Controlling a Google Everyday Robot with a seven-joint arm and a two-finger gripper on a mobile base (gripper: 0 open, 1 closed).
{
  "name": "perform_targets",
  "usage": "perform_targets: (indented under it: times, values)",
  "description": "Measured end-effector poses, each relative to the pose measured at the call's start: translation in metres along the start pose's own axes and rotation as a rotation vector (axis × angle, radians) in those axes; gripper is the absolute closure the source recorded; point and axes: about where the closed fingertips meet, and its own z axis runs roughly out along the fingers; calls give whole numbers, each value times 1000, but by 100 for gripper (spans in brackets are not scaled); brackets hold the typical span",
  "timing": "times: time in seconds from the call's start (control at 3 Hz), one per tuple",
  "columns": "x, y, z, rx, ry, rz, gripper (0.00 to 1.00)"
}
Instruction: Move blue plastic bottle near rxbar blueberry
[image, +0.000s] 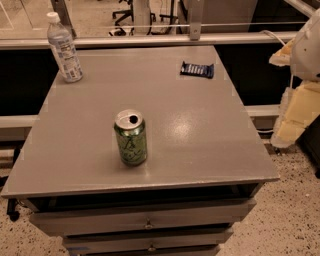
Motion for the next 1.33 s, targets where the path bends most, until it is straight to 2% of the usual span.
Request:
perform_targets:
  times: [0.33,0.67,1.0,1.33]
  values:
    - [0,0,0,0,0,0,0]
    - [-7,-6,-2,9,-38,-6,0]
    - [-46,-24,17,-5,-164,-51,0]
    - [-127,-40,44,-52,-382,-131,0]
